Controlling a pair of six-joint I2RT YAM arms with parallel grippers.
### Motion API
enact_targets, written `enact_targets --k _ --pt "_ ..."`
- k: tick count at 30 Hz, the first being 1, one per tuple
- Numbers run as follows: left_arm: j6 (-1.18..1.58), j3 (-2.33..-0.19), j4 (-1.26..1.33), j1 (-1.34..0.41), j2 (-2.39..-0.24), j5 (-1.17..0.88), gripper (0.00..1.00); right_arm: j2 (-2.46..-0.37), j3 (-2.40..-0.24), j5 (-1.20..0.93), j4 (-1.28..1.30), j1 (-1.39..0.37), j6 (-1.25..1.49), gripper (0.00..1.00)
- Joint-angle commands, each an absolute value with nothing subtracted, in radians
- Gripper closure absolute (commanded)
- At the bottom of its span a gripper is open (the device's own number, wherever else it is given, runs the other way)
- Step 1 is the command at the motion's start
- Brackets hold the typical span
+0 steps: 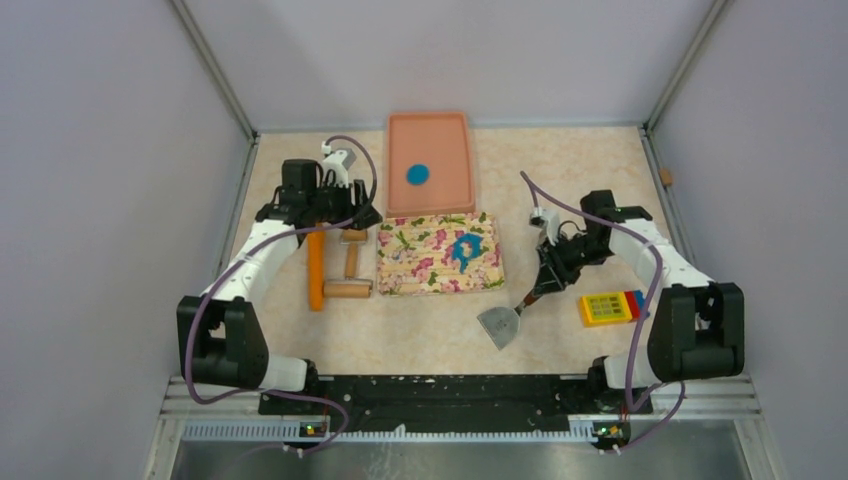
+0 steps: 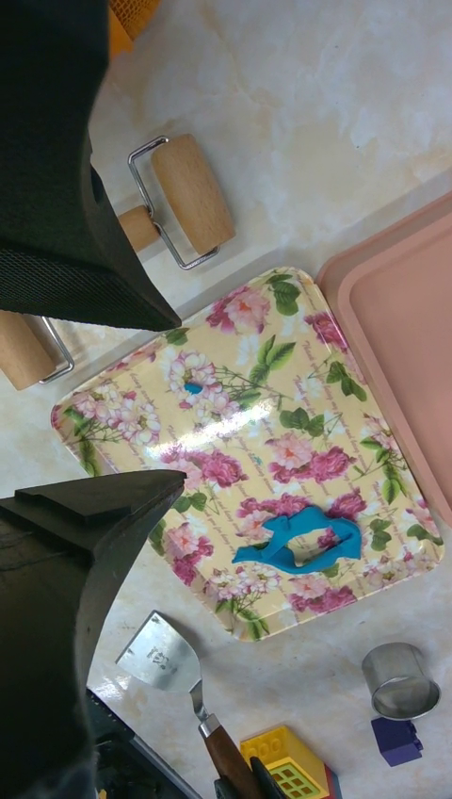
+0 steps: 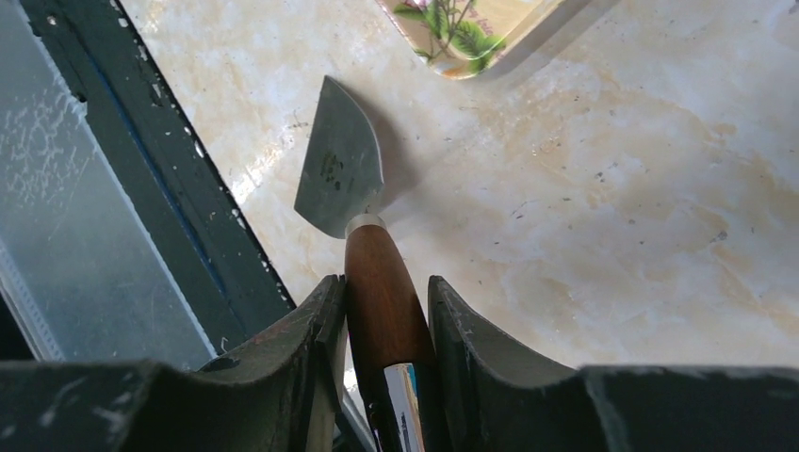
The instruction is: Roll out the dumpling wrappers from the dough
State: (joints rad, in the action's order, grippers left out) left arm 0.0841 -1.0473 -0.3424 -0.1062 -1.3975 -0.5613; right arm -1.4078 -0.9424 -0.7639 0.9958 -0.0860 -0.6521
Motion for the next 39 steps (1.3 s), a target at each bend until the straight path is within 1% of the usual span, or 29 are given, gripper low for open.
enact_targets --k 1,3,6,11,19,27,28,32,34,39 --pt "0.105 -1.024 -0.289 -0.104 -1.364 -0.580 0.40 -1.420 -0.933 -0.588 0.859 -0.098 -0.680 0.65" --pt "0.109 -1.016 -0.286 -0.104 -1.361 -0.578 0.39 -1.421 -0.936 -0.581 0.849 -0.099 -0.670 0.62" --pt "0.112 -1.003 -0.285 -0.104 -1.356 -0.560 0.35 -1.421 -0.943 -0.561 0.832 -0.099 -0.658 0.56" --pt "0.094 -0.973 -0.282 -0.103 -1.348 -0.547 0.30 -1.424 -0.964 -0.522 0.801 -0.081 -0.637 0.48" --pt "0.088 -0.963 -0.280 -0.103 -1.353 -0.529 0.28 -1.433 -0.989 -0.519 0.794 -0.054 -0.620 0.41" --pt "0.078 -0.949 -0.272 -0.103 -1.341 -0.515 0.27 -1.425 -1.007 -0.526 0.786 -0.039 -0.572 0.38" --pt "0.076 -0.948 -0.274 -0.102 -1.339 -0.511 0.26 -1.428 -1.014 -0.539 0.783 -0.023 -0.558 0.36" --pt "0.065 -0.948 -0.281 -0.101 -1.331 -0.489 0.23 -1.433 -1.051 -0.563 0.785 -0.004 -0.534 0.35" --pt "0.062 -0.950 -0.282 -0.100 -1.328 -0.482 0.22 -1.428 -1.055 -0.563 0.783 -0.004 -0.537 0.27" --pt "0.055 -0.958 -0.282 -0.094 -1.330 -0.473 0.20 -1.423 -1.077 -0.572 0.792 -0.005 -0.534 0.26"
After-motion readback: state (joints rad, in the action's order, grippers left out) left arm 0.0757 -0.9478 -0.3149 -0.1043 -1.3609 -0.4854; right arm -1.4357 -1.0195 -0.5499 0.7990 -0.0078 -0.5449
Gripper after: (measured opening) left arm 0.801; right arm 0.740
